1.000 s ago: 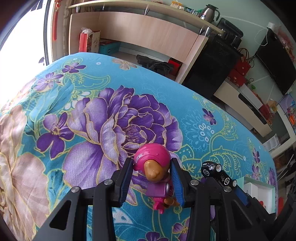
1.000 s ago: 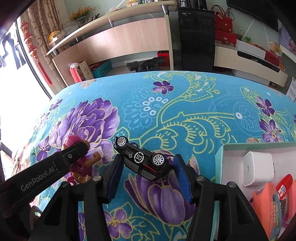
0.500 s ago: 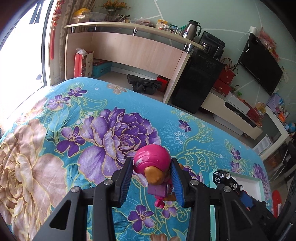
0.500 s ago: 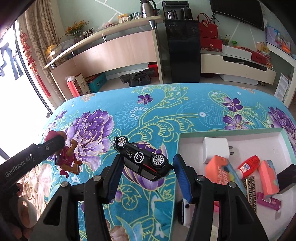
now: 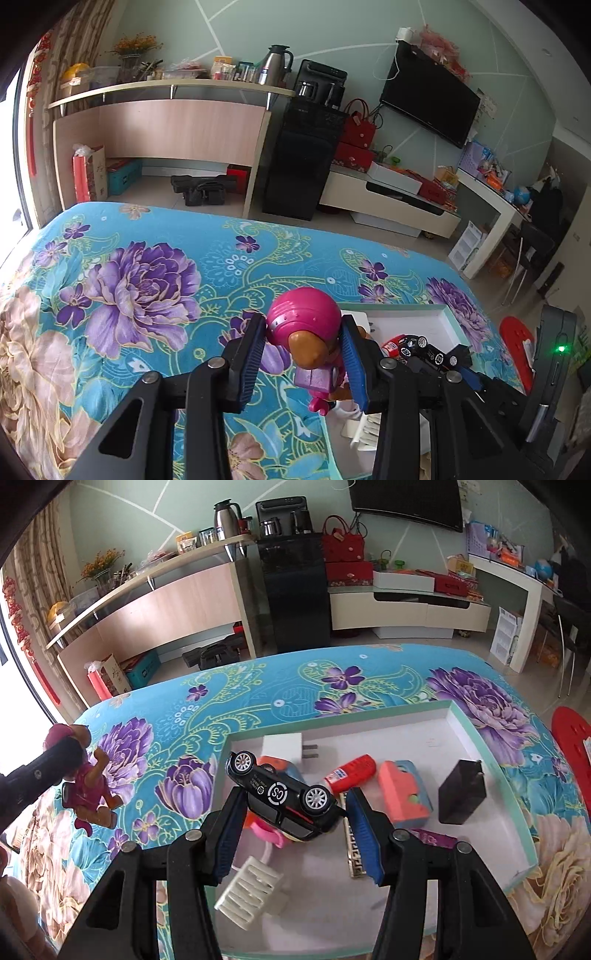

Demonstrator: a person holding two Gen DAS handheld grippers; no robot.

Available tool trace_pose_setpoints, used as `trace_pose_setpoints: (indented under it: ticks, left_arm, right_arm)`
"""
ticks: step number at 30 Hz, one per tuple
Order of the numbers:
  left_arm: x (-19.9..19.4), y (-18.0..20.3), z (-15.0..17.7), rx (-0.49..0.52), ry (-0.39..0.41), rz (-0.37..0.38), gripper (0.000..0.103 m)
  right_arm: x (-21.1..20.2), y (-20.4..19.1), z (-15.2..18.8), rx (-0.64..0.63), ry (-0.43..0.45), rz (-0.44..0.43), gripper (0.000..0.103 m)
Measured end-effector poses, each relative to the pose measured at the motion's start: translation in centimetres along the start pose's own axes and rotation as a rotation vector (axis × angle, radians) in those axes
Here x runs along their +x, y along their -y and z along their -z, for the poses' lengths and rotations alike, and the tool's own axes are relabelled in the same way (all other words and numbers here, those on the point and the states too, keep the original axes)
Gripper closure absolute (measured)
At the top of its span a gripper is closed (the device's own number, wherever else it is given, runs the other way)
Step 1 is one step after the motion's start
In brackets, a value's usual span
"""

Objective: Organize rigid objects
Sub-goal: 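Carry the toy car and the doll over the tray with both tools, then lower the doll and toy car into the tray and open both tools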

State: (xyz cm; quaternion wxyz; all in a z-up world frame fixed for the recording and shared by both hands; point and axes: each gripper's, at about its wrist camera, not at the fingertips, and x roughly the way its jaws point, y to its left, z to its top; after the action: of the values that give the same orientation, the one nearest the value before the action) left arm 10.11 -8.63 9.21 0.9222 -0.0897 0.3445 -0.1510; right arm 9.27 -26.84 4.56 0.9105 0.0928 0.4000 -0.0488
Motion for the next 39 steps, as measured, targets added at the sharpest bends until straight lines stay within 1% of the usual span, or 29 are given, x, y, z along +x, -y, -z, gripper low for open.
trace_pose_setpoints:
  ticks: [3,9,13,16,19,22,27,34,37,39]
  left_arm:
    - [0.1,2.0,0.5,0.038,-0.016,0.052,0.060]
    - [1.1,5.6,1.7,0.113,-0.060,0.115,0.060]
    - [2.7,7.3,2.6,0.137,-0.104,0.156,0.060]
    - [3.9,8.3,3.4,0.150,-0.137,0.169,0.060]
    - [5.2,8.9,4.2,0.160,-0.174,0.172,0.060]
    - [6.2,9.2,5.0,0.166,-0.205,0.158,0.060]
    - [6.6,9.2,5.2,0.173,-0.212,0.131,0.059]
    - [7.3,8.6,5.3,0.155,-0.234,0.098,0.059]
    - [6.9,8.4,5.2,0.152,-0.230,0.090,0.056]
    - [6.3,8.3,5.1,0.154,-0.219,0.085,0.046]
  right_arm:
    - [-0.6,2.4,0.4,0.040,-0.005,0.034,0.046]
    - [-1.0,5.8,1.7,0.061,-0.046,0.091,0.046]
    - [-0.6,7.1,2.2,0.081,-0.077,0.101,0.046]
    - [-0.3,7.4,2.4,0.081,-0.089,0.091,0.046]
    - [0.1,7.3,2.6,0.068,-0.102,0.078,0.046]
    - [0.5,6.9,2.8,0.056,-0.113,0.065,0.046]
    - [1.1,6.7,3.1,0.040,-0.135,0.056,0.046]
    - [1.8,6.7,3.4,0.034,-0.164,0.044,0.046]
    - [2.1,6.9,3.5,0.037,-0.172,0.050,0.046]
    - [2.2,7.1,3.5,0.041,-0.174,0.057,0.046]
